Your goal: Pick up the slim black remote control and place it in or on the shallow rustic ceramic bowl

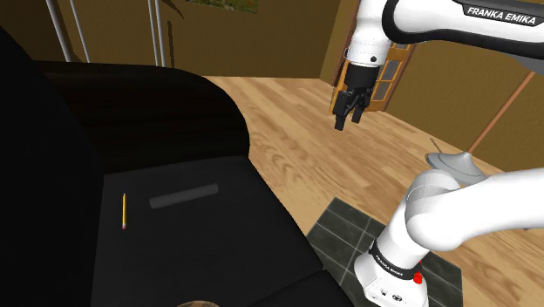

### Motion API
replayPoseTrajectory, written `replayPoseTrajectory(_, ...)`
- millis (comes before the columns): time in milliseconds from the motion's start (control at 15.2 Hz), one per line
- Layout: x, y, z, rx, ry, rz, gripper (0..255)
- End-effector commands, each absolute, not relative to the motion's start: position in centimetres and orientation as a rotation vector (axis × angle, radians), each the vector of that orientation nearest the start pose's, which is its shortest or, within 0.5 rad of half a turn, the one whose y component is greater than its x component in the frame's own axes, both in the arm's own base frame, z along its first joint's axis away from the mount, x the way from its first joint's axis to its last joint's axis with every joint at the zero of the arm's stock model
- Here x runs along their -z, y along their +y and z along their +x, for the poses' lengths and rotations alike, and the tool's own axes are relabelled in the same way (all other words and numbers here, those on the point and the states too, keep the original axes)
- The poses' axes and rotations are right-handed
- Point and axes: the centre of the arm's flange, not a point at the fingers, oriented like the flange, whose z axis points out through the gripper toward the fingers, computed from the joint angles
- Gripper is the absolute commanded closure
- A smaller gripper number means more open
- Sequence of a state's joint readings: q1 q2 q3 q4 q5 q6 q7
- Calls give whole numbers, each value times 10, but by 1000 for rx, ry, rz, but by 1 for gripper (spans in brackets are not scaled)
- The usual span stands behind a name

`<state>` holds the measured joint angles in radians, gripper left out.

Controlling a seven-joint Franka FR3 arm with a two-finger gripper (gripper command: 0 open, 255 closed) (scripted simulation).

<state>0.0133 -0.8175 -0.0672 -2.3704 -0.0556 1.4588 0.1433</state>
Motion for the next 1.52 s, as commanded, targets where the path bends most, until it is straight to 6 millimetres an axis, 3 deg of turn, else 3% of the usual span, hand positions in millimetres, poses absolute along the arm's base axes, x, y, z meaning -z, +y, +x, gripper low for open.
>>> replayPoseTrajectory(0,-583,-28,285,-149,279,-3137,0)
replayPoseTrajectory(726,-515,10,406,-145,-270,-3116,0)
replayPoseTrajectory(1452,-449,90,507,-136,-803,-3001,0)
